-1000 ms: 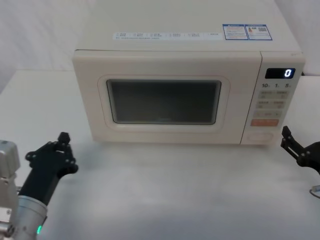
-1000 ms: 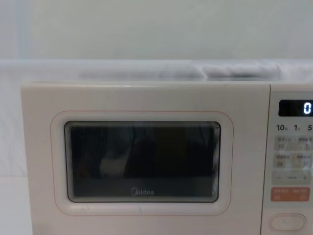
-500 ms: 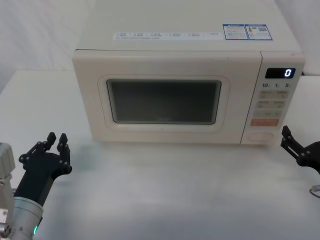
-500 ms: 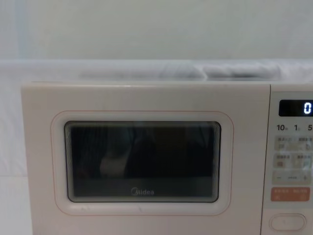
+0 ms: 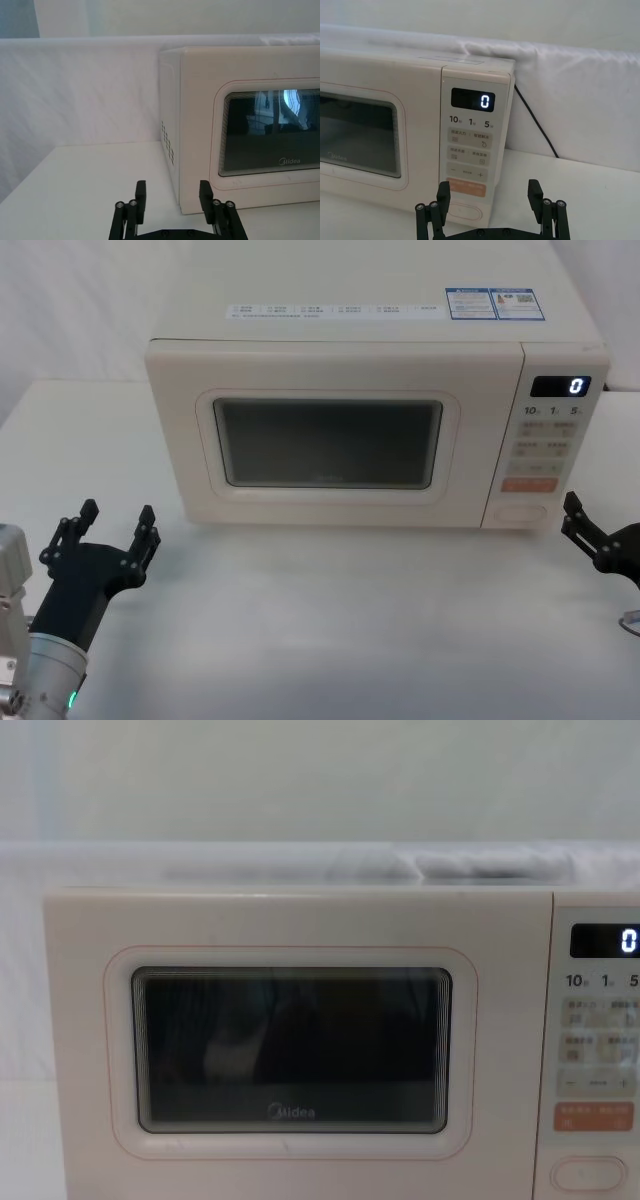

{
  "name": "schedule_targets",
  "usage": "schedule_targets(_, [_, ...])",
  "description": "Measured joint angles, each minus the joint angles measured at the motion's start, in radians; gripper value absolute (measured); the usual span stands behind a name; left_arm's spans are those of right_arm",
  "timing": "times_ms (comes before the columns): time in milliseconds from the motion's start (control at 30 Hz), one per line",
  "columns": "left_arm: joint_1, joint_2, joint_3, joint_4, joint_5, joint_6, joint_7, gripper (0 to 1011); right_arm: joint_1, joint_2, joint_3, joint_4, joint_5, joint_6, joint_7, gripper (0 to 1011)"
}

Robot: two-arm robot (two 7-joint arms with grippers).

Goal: Press the button to open the microwave door with one hand; close the microwave door with the other hand.

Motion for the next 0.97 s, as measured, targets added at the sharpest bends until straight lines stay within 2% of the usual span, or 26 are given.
schedule_targets(33, [0.000, 0.000, 0.000, 0.000, 0.000, 0.000, 0.000, 727, 0.000, 0.000, 0.000, 0.000, 0.000, 0.000, 0.000, 1002])
schedule_targets(233, [0.000, 0.001, 0.001, -0.001, 0.000, 0.001, -0.001, 875, 0.000, 0.000, 0.000, 0.000, 0.000, 0.000, 0.000, 1002])
schedule_targets(300, [0.000, 0.001, 0.001, -0.001, 0.000, 0.001, -0.001, 957, 0.000, 0.000, 0.000, 0.000, 0.000, 0.000, 0.000, 1002])
schedule_targets(400, [0.000, 0.001, 0.001, -0.001, 0.000, 0.001, -0.001, 1001, 0.000, 0.000, 0.000, 0.000, 0.000, 0.000, 0.000, 1002])
schedule_targets(967, [0.000, 0.001, 0.002, -0.002, 0.000, 0.001, -0.001, 1001, 0.000, 0.000, 0.000, 0.000, 0.000, 0.000, 0.000, 1002])
